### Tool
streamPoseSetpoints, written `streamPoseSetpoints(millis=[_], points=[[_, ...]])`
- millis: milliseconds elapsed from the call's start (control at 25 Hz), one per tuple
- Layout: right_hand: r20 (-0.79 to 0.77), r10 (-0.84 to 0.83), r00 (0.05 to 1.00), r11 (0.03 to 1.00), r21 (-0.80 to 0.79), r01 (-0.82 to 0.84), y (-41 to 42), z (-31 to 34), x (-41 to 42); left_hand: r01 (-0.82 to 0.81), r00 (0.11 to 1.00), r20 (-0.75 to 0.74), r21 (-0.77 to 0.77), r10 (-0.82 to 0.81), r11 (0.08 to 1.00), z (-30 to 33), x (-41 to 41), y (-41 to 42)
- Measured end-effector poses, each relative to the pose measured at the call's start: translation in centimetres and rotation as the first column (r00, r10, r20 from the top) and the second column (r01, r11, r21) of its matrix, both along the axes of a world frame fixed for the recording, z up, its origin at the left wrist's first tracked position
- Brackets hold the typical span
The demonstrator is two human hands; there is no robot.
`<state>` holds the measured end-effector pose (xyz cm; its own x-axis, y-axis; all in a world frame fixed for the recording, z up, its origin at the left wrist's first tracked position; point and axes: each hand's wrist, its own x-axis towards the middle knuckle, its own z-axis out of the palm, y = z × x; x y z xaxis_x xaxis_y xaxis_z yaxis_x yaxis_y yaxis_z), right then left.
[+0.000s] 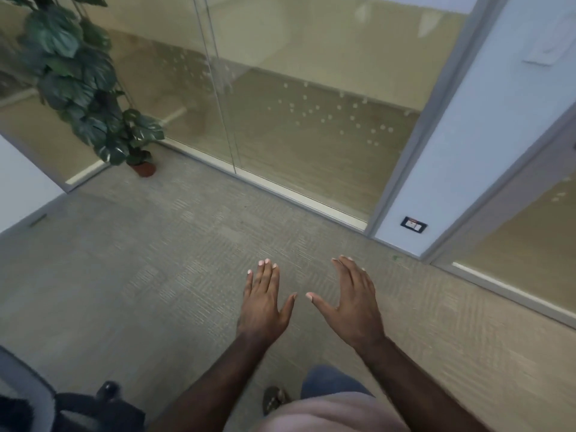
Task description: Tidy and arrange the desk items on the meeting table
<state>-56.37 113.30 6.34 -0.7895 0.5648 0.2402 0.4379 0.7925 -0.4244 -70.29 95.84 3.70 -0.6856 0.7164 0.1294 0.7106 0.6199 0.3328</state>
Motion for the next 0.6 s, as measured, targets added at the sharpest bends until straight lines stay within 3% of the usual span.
streamPoseSetpoints(millis=[440,600], points=[[-0.040,0.272,0.961,0.962,-0.016,-0.273,6.2,-1.3,-26.2,-0.233,0.972,-0.045,-0.034,0.231,0.972,-0.1,-20.4,2.2],[-0.019,0.446,0.895,0.894,-0.029,-0.447,7.2,-0.7,-38.1,-0.382,0.924,-0.041,-0.082,0.380,0.920,0.5,-28.7,1.5]])
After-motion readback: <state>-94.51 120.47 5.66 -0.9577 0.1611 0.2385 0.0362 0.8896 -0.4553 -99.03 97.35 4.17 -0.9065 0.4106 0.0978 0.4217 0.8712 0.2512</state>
